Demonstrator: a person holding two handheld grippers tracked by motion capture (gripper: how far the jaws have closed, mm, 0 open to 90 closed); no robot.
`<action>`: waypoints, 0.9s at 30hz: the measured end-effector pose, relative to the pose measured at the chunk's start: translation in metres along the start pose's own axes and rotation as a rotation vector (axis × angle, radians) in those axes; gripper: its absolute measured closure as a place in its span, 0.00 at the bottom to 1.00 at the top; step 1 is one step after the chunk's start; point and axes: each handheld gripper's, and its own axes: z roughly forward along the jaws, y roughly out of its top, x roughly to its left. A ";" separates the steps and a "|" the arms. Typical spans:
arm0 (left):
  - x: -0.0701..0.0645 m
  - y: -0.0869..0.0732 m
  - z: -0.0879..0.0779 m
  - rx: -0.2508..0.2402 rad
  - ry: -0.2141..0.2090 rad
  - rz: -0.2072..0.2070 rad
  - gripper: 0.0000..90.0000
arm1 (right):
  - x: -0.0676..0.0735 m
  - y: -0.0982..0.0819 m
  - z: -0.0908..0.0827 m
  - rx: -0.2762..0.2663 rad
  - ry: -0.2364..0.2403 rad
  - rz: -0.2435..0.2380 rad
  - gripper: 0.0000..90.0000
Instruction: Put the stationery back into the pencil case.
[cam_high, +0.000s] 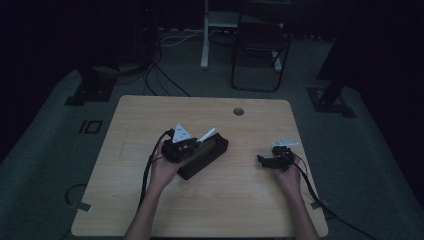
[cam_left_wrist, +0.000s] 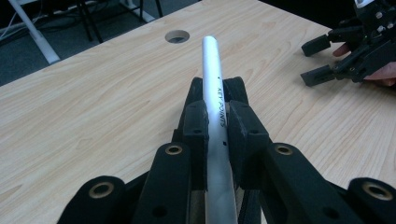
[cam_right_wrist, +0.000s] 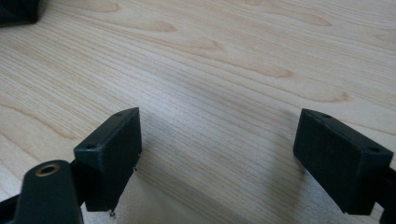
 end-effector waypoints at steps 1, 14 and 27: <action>0.000 0.000 0.000 0.002 -0.001 0.001 0.87 | 0.000 0.000 0.000 0.000 0.000 0.001 0.17; -0.001 -0.001 0.007 0.009 -0.005 -0.005 0.87 | 0.000 0.000 0.000 0.000 0.000 0.000 0.17; -0.001 -0.003 0.013 0.021 -0.008 -0.003 0.87 | 0.000 0.000 0.000 0.000 0.000 0.001 0.17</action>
